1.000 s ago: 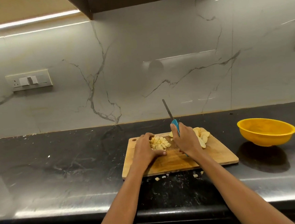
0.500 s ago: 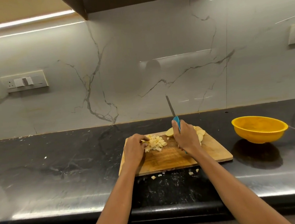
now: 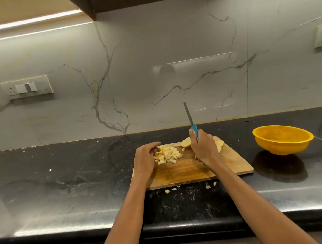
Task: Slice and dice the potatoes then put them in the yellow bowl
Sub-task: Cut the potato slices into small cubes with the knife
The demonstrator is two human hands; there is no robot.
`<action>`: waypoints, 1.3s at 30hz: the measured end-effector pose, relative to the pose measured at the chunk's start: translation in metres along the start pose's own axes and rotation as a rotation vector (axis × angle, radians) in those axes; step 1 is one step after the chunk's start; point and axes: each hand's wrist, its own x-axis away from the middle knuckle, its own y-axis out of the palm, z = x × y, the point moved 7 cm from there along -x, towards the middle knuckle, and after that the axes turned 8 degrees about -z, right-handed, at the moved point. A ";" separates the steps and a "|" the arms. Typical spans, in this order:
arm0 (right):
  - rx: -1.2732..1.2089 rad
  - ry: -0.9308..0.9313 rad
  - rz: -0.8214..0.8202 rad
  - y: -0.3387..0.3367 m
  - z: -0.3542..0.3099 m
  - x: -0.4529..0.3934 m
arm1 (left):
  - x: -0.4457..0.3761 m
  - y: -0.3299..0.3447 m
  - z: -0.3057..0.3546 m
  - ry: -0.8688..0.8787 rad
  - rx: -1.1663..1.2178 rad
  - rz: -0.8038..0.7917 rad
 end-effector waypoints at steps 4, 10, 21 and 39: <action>-0.061 0.001 0.051 -0.007 0.004 -0.002 | 0.000 0.006 0.002 0.033 0.040 -0.109; -0.135 0.009 0.189 -0.035 0.022 -0.007 | 0.004 0.034 0.029 0.142 -0.088 -0.325; -0.043 0.061 0.322 -0.063 0.041 -0.011 | -0.012 0.036 0.039 0.173 -0.259 -0.053; -0.063 0.070 0.328 -0.056 0.044 -0.012 | -0.009 0.099 0.066 -0.069 0.329 -0.460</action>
